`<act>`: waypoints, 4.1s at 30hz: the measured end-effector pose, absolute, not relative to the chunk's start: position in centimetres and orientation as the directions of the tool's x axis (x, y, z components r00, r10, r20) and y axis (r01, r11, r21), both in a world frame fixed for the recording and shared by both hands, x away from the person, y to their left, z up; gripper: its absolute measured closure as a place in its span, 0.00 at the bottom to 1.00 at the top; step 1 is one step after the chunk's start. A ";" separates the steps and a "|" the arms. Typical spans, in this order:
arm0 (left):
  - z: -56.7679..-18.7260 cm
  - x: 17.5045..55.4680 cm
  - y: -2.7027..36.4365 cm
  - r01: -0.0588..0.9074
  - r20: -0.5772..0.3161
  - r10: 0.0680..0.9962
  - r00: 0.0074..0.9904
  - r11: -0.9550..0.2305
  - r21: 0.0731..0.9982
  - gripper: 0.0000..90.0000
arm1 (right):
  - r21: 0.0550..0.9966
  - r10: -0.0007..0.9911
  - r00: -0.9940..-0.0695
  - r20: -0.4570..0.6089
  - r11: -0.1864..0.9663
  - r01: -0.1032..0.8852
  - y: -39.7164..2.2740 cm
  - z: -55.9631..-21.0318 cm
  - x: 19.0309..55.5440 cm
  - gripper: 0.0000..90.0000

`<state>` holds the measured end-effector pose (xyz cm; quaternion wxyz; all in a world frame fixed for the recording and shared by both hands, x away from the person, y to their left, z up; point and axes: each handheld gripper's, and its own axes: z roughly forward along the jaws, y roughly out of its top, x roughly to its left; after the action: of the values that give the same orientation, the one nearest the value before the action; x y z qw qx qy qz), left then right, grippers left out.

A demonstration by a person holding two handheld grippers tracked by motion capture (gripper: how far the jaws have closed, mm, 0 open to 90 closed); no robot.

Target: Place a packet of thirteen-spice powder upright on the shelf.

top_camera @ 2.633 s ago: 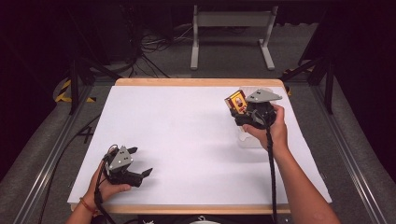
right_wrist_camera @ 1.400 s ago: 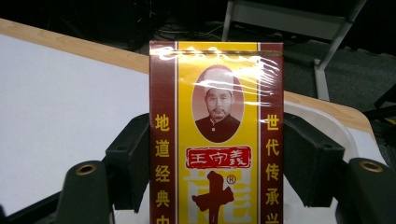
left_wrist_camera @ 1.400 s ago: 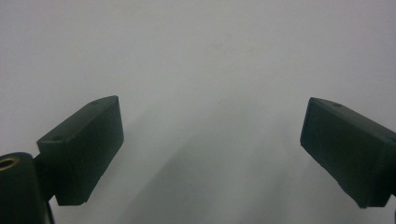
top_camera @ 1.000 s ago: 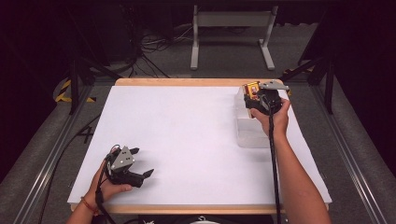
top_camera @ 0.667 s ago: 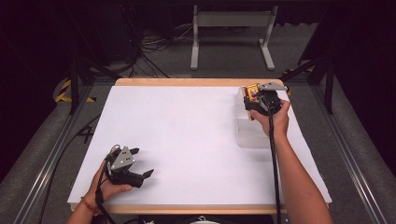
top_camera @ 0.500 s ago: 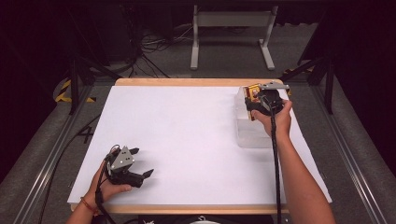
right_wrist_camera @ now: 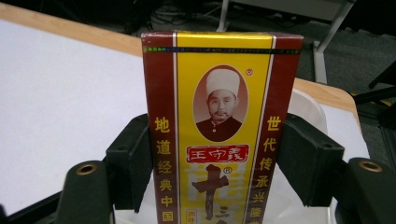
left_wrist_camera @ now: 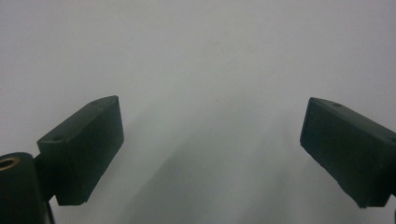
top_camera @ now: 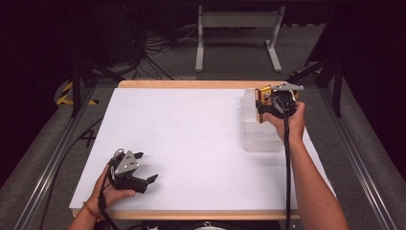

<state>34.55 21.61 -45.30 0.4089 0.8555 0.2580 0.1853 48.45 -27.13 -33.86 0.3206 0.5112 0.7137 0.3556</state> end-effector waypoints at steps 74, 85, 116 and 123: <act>-45.3 34.5 21.6 0.289 0.109 0.589 0.801 -0.540 0.790 0.08 | 0.810 0.948 -0.281 -0.150 0.281 0.514 -26.9 -34.2 47.2 0.24; -45.2 34.5 21.7 0.290 0.108 0.595 0.796 -0.533 0.795 0.08 | 0.824 0.924 -0.332 -0.190 0.334 0.458 -27.7 -33.4 45.4 0.24; -45.2 34.5 21.7 0.287 0.113 0.593 0.797 -0.537 0.794 0.08 | 0.817 0.876 -0.423 -0.232 0.411 0.404 -28.4 -33.3 41.5 0.22; -45.2 34.5 21.6 0.289 0.111 0.592 0.798 -0.538 0.792 0.08 | 0.813 0.850 -0.455 -0.266 0.451 0.367 -28.2 -33.4 39.9 0.22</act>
<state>34.50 21.65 -45.19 0.4061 0.8569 0.2570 0.1867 39.88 -28.18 -33.37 0.3457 0.3909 0.7785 0.3488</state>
